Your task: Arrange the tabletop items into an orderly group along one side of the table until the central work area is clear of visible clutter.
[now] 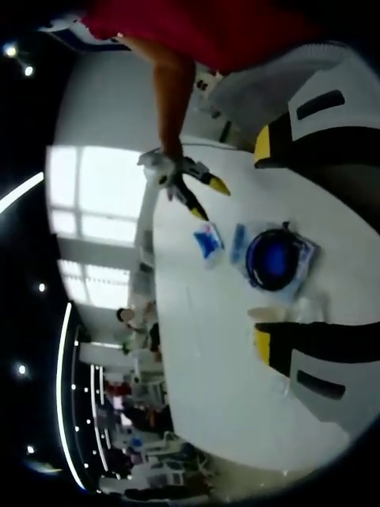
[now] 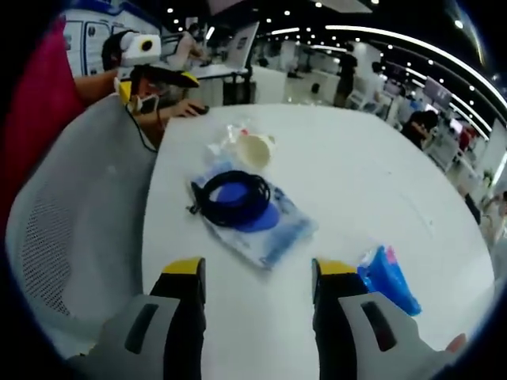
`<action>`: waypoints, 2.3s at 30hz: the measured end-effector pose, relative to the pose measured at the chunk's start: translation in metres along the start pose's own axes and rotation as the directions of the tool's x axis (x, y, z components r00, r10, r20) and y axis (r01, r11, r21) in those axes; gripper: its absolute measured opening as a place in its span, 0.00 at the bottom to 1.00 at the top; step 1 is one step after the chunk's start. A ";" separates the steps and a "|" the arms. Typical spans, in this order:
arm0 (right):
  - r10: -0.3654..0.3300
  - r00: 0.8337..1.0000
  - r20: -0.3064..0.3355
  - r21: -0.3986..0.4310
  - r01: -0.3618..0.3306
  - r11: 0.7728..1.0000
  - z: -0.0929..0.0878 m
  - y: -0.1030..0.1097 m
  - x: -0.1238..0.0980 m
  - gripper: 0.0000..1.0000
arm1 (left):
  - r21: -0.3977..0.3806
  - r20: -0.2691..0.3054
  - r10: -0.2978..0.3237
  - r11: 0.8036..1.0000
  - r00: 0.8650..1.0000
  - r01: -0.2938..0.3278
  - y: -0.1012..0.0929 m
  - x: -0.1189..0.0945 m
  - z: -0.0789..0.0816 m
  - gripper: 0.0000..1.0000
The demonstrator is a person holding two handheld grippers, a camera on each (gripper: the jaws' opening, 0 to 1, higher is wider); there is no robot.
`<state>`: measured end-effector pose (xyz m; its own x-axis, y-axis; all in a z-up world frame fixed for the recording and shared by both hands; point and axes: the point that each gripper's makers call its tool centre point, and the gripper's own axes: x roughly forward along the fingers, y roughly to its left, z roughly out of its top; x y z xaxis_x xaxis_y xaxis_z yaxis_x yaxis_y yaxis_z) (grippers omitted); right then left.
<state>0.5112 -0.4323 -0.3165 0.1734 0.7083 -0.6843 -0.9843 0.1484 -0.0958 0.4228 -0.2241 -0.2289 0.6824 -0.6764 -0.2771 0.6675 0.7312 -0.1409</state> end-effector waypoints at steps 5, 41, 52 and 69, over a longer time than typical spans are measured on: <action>-0.001 1.000 0.015 0.017 0.000 1.000 0.009 0.011 0.010 0.53 | 0.006 -0.006 -0.018 1.000 1.000 0.018 0.003 -0.005 -0.001 0.76; -0.002 0.998 0.061 0.054 -0.001 0.999 0.020 0.009 0.023 0.52 | -0.031 -0.162 -0.051 0.998 0.986 0.046 -0.009 0.026 -0.034 0.64; -0.009 0.998 0.069 0.058 0.005 0.998 0.016 0.004 0.020 0.50 | -0.029 -0.307 -0.005 1.000 0.952 -0.005 -0.003 0.031 -0.070 0.55; -0.030 0.996 0.088 0.103 0.020 0.994 0.010 -0.009 0.024 0.48 | -0.134 -0.429 0.025 0.987 0.903 -0.091 0.009 0.057 -0.096 0.44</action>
<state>0.5248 -0.4096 -0.3249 0.2047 0.7613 -0.6152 -0.9718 0.2330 -0.0350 0.4388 -0.2476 -0.3373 0.5048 -0.5542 -0.6619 0.5564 0.7950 -0.2414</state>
